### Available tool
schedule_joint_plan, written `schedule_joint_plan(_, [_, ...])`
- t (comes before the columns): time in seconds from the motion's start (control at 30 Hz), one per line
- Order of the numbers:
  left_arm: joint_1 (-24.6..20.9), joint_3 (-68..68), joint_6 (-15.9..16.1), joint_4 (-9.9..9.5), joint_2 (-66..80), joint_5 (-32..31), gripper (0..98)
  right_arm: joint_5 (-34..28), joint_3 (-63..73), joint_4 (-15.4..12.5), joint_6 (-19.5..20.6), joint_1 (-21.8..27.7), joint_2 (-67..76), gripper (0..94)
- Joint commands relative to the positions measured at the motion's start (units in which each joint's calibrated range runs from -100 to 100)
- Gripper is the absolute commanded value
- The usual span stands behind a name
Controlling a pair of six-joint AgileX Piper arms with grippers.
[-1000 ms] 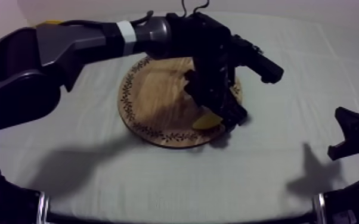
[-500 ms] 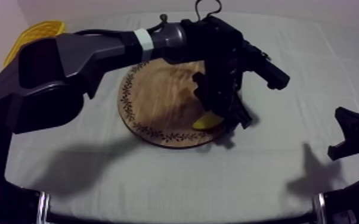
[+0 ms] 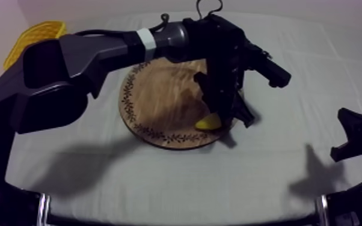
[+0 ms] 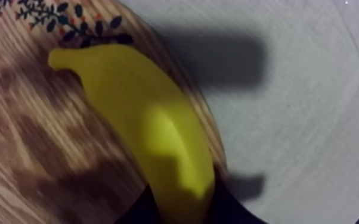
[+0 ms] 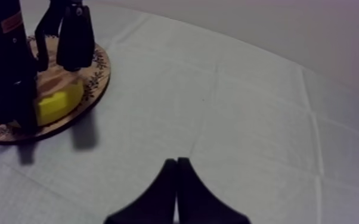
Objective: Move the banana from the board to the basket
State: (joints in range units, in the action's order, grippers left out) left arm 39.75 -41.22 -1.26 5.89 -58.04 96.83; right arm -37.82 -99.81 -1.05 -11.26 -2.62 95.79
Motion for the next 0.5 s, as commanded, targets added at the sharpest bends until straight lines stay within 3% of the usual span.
schedule_joint_plan(0.0, [0.04, 0.41, -0.3, -0.53, 1.6, -0.08, 11.0, -0.01, 0.03, 0.0, 0.0, 0.01, -0.03, 0.2])
schedule_joint_plan(0.47, [-4.48, 11.3, -2.54, -7.04, 22.89, 2.01, 9.4, -0.01, 0.03, 0.0, 0.0, 0.01, -0.03, 0.2])
